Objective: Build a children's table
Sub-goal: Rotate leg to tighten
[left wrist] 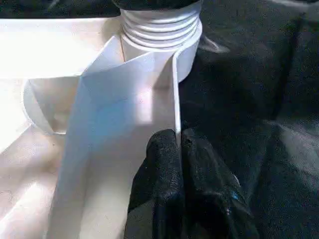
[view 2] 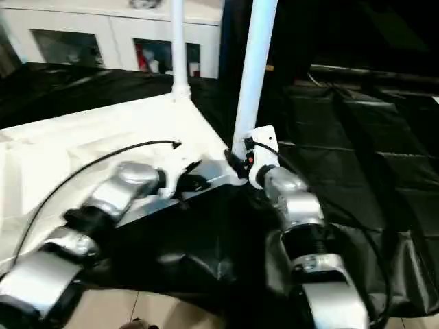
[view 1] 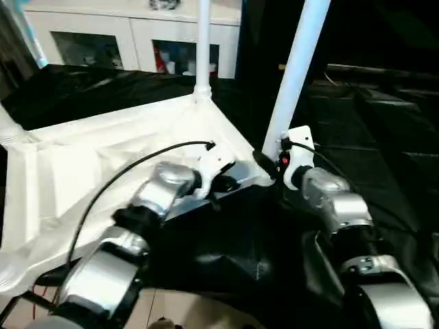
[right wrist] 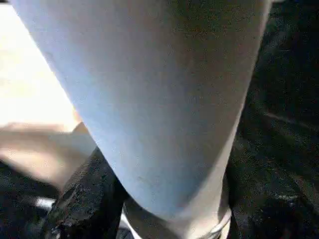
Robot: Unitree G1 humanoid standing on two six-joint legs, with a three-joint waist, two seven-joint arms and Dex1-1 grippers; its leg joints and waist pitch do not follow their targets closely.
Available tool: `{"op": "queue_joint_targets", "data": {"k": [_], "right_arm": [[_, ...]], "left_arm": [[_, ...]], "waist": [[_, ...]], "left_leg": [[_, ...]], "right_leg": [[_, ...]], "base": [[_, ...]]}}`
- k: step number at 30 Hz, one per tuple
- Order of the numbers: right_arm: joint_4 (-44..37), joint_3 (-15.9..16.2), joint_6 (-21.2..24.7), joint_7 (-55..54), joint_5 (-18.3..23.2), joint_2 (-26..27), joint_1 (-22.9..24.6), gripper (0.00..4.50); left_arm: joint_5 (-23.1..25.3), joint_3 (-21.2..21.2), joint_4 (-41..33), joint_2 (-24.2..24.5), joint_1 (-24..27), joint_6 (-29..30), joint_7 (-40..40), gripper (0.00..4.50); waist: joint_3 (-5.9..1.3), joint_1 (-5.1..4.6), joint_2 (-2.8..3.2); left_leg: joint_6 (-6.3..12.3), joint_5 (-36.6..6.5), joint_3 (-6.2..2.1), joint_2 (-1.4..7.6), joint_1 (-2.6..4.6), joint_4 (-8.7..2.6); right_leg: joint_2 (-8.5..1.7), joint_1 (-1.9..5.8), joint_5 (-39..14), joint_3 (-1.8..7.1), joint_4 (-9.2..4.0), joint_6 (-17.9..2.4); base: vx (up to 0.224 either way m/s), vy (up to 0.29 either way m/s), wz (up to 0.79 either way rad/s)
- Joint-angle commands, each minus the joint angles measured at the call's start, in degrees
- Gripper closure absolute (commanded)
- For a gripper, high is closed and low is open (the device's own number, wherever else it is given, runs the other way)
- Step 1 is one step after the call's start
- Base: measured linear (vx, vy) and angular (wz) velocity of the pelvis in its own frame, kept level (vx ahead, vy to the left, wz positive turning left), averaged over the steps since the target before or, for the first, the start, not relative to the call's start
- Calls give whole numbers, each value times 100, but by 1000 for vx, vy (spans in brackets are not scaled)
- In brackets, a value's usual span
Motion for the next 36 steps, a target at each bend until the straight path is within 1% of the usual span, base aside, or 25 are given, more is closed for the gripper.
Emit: {"op": "queue_joint_targets", "data": {"k": [1,2,3,4,5,6,7,8,9,11,13,15,16,19,20,21,22,23,27,28,29,31,34,35,36], "right_arm": [[342,673,687,822,154,160,304,207],[285,810,760,1227,145,-64,377,207],[285,810,760,1227,145,-64,377,207],[262,884,772,1452,137,-186,413,207],[246,933,750,1643,111,-278,439,207],[219,978,762,1927,82,-398,465,207],[217,980,764,1940,81,-403,466,207],[140,1012,781,2330,138,-543,494,207],[140,1012,781,2330,138,-543,494,207],[110,1053,757,2575,164,-643,508,207],[69,1141,673,2881,180,-776,536,207],[-20,1270,633,3320,257,-940,583,207],[-65,1311,624,3497,282,-993,605,207],[-135,1444,572,3836,231,-1113,632,207],[-139,1462,558,3863,220,-1125,635,207],[-161,1542,486,3996,173,-1177,655,207],[-161,1542,486,3996,173,-1177,655,207],[-180,1583,408,4050,143,-1201,687,207],[-109,1456,187,3614,74,-1040,730,207],[-90,1431,159,3532,63,-1012,733,207],[-56,1393,117,3406,53,-968,734,207],[149,1207,3,2814,9,-783,698,207],[644,770,-107,1599,12,-391,577,207],[798,654,-98,1273,30,-283,530,207],[1005,469,-82,819,98,-120,445,207]], "left_arm": [[-251,-146,-549,-93,-86,-452,-468,450],[-333,-195,-739,83,13,-444,-848,450],[-333,-195,-739,83,13,-444,-848,450],[-363,-237,-837,183,70,-533,-1054,450],[-402,-265,-928,264,124,-588,-1235,450],[-452,-286,-1075,382,206,-610,-1468,450],[-454,-287,-1082,387,210,-610,-1478,450],[-497,-300,-1229,527,295,-622,-1747,450],[-497,-300,-1229,527,295,-622,-1747,450],[-550,-306,-1320,622,351,-677,-1960,450],[-596,-310,-1423,734,408,-700,-2181,450],[-663,-331,-1549,864,473,-692,-2428,450],[-690,-335,-1597,907,496,-681,-2503,450],[-722,-358,-1721,1018,566,-645,-2685,450],[-722,-360,-1727,1027,571,-644,-2697,450],[-731,-369,-1755,1068,599,-648,-2747,450],[-731,-369,-1755,1068,599,-648,-2747,450],[-727,-374,-1755,1085,610,-657,-2744,450],[-568,-343,-1614,1033,563,-739,-2471,450],[-546,-339,-1586,1019,553,-754,-2423,450],[-516,-332,-1549,998,540,-775,-2349,450],[-430,-300,-1419,895,476,-729,-2022,450],[-394,-141,-1103,550,276,-520,-1363,450],[-392,-119,-1028,449,219,-447,-1221,450],[-359,-97,-922,298,136,-357,-969,450]], "waist": [[-411,46,-14],[-397,47,-11],[-397,47,-11],[-387,56,-1],[-393,74,-4],[-373,84,5],[-378,89,5],[-381,111,-2],[-381,111,-2],[-379,150,3],[-378,163,-6],[-371,171,-1],[-368,184,-8],[-365,222,1],[-360,225,0],[-362,236,3],[-361,239,1],[-356,257,7],[-361,256,0],[-364,255,12],[-359,242,8],[-352,222,13],[-323,179,12],[-305,120,19],[-307,95,37]], "left_leg": [[270,-1154,-127,315,40,-408],[275,-1245,-115,327,55,-411],[275,-1245,-115,327,55,-411],[245,-1328,-115,341,54,-418],[211,-1385,-125,352,65,-425],[167,-1481,-116,353,79,-429],[144,-1515,-125,358,80,-435],[110,-1553,-127,358,93,-437],[110,-1553,-127,358,93,-437],[99,-1550,-120,374,89,-443],[96,-1545,-120,369,89,-442],[92,-1586,-120,371,93,-445],[102,-1591,-113,374,98,-445],[75,-1659,-119,382,116,-449],[66,-1687,-123,384,106,-457],[61,-1696,-120,379,115,-453],[55,-1711,-124,378,118,-455],[37,-1762,-125,381,133,-458],[0,-1806,-144,373,124,-468],[-6,-1794,-147,372,121,-470],[-16,-1837,-149,367,127,-470],[-55,-1914,-159,357,138,-471],[-107,-2125,-174,329,173,-465],[-181,-2436,-206,308,242,-448],[-193,-2502,-219,312,252,-454]], "right_leg": [[-565,316,-1568,303,-445,-1173],[-567,301,-1756,310,-468,-1150],[-567,301,-1756,310,-468,-1150],[-564,286,-1874,308,-474,-1131],[-570,291,-1973,300,-476,-1100],[-565,260,-2118,305,-495,-1061],[-568,265,-2163,306,-488,-1051],[-575,258,-2231,311,-495,-1027],[-575,258,-2231,311,-495,-1027],[-578,253,-2211,320,-487,-1041],[-579,256,-2229,315,-488,-1037],[-573,244,-2293,315,-491,-1024],[-568,235,-2326,317,-494,-1015],[-578,220,-2437,317,-504,-1006],[-578,223,-2476,318,-504,-999],[-578,214,-2505,318,-510,-986],[-581,216,-2535,317,-513,-977],[-579,200,-2622,318,-530,-937],[-585,210,-2711,315,-536,-883],[-587,213,-2701,316,-534,-879],[-587,203,-2772,312,-550,-848],[-584,185,-2907,307,-565,-812],[-587,151,-3330,276,-623,-697],[-591,111,-3803,217,-703,-544],[-597,118,-3849,205,-717,-518]], "base": [[0,0,0],[0,0,0],[0,0,0],[0,0,0],[0,0,0],[0,0,0],[0,0,0],[0,0,0],[0,0,0],[0,0,0],[0,0,0],[0,0,0],[0,0,0],[0,0,0],[0,0,0],[0,0,0],[0,0,0],[0,0,0],[0,0,0],[0,0,0],[0,0,0],[0,0,0],[0,0,0],[0,0,0],[0,0,0]]}}
